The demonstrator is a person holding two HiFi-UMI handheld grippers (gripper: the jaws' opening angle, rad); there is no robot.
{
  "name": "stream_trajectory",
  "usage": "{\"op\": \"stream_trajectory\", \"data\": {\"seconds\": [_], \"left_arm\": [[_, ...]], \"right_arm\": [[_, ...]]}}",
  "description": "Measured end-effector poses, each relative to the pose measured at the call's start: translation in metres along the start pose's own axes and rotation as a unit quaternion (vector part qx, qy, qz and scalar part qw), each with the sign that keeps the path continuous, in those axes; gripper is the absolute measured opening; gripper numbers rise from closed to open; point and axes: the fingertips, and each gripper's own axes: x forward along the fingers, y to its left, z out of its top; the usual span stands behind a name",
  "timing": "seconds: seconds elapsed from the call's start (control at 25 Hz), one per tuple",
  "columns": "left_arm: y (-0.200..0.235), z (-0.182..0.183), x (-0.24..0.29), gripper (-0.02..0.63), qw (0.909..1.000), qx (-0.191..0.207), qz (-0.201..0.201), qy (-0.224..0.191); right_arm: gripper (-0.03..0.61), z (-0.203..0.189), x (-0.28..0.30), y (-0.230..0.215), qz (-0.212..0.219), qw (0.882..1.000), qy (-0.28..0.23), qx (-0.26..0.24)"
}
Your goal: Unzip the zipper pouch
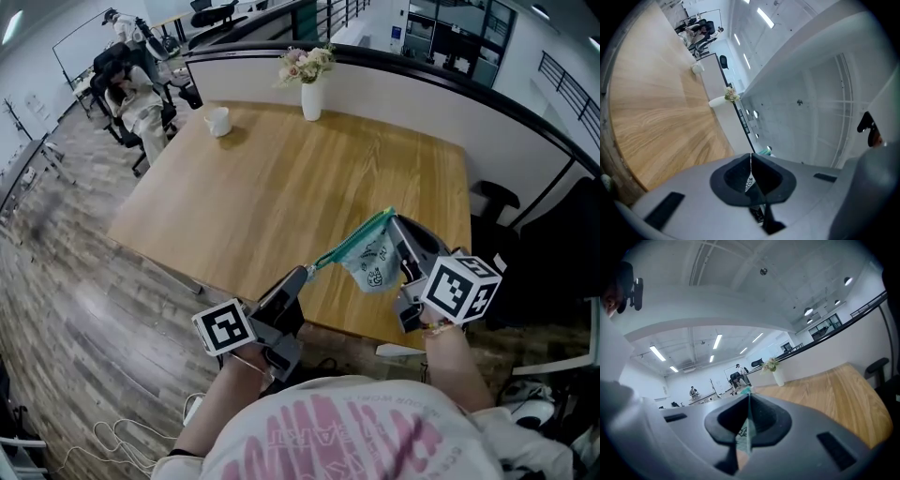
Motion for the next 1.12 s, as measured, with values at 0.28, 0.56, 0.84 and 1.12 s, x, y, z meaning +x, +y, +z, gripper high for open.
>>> {"op": "stream_trajectory", "data": {"seconds": [0.28,0.56,0.84,1.12], "left_arm": [[0.017,0.077,-0.013,-0.002,0.9992,0.025,0.016,-0.026],[0.037,0.154,-0.017,-0.002,0.9745,0.211,0.075,-0.012],[0.057,0.191,-0.025,-0.002,0.969,0.235,0.075,0.014],[0.074,0.211,-0.039,-0.002,0.9651,0.248,0.084,0.014]], "right_arm": [[0.008,0.016,0.035,-0.001,-0.042,0.999,-0.025,0.007],[0.009,0.002,0.086,0.008,-0.072,0.997,-0.017,0.015],[0.008,-0.012,0.131,0.041,-0.055,0.998,-0.016,0.016],[0.008,-0.032,0.156,0.066,-0.05,0.999,0.003,0.004]]}}
